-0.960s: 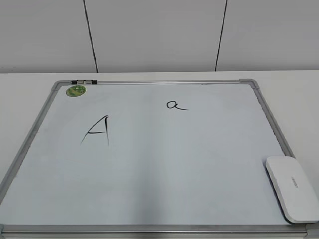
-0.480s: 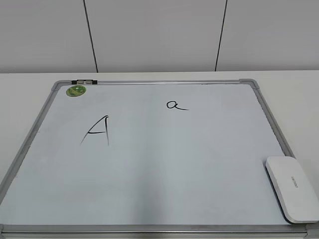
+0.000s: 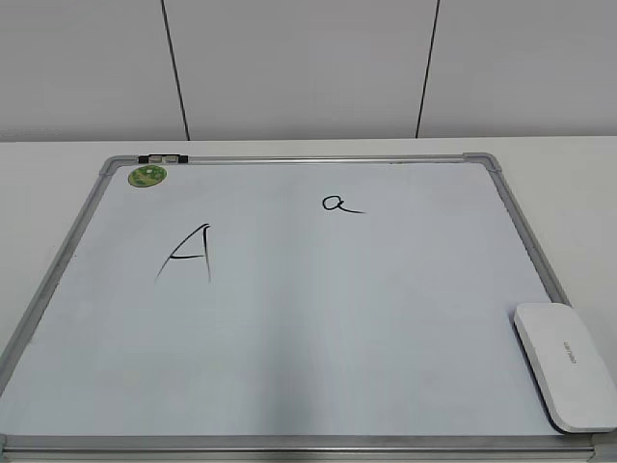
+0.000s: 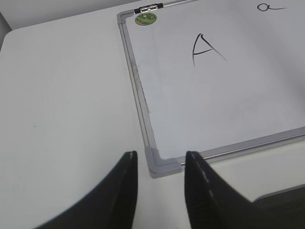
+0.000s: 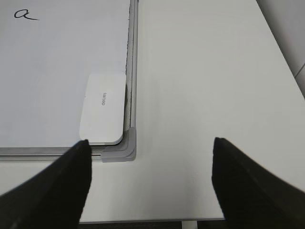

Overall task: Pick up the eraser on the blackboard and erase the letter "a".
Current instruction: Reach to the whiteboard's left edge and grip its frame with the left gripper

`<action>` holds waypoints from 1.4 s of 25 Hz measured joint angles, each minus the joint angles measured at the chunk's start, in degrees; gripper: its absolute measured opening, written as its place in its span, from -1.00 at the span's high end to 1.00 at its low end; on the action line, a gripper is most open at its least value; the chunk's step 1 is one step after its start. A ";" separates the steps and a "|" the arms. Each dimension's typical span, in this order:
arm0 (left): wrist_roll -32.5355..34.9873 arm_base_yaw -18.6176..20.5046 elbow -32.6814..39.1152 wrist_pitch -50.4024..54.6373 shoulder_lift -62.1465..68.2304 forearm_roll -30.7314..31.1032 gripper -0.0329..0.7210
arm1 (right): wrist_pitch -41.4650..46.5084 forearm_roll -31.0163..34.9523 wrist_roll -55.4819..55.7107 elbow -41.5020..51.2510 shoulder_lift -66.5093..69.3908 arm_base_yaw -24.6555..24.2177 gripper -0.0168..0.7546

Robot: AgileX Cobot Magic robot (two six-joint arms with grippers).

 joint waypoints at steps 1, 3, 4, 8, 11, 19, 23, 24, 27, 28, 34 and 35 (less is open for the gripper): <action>0.00 0.00 0.00 0.00 0.00 0.00 0.27 | 0.00 0.00 0.00 0.00 0.00 0.00 -0.56; 0.00 0.00 0.00 0.00 0.00 0.00 0.27 | 0.00 0.00 0.00 0.00 0.00 0.00 -0.56; 0.00 0.00 0.00 0.00 0.00 0.00 0.27 | 0.00 0.00 0.00 0.00 0.00 0.00 -0.56; 0.00 0.00 0.00 0.00 0.00 0.00 0.27 | 0.00 0.00 0.00 0.00 0.00 0.00 -0.56; 0.00 0.00 0.00 0.00 0.00 0.00 0.27 | 0.00 0.00 0.00 0.00 0.00 0.00 -0.56; 0.00 0.00 0.00 0.00 0.00 0.00 0.27 | 0.00 0.00 0.00 0.00 0.00 0.00 -0.56; 0.00 0.00 -0.52 -0.32 0.00 0.00 0.15 | 0.00 0.00 0.00 0.00 0.00 0.00 -0.56; 0.00 0.00 -1.19 -0.82 0.00 0.00 0.07 | 0.00 0.00 0.00 0.00 0.00 0.00 -0.56; 0.00 0.00 -3.69 -3.59 0.00 0.00 -0.32 | 0.00 0.00 0.00 0.00 0.00 0.00 -0.56; 0.00 0.00 -4.34 -4.86 0.00 0.00 -0.42 | 0.00 0.00 0.00 0.00 0.00 0.00 -0.56; 0.00 0.00 -5.25 -10.55 4.13 0.00 -0.69 | 0.00 0.00 0.00 0.00 0.00 0.00 -0.56; 0.00 0.00 -5.25 -12.06 5.89 0.00 -0.70 | 0.00 0.00 0.00 0.00 0.00 0.00 -0.56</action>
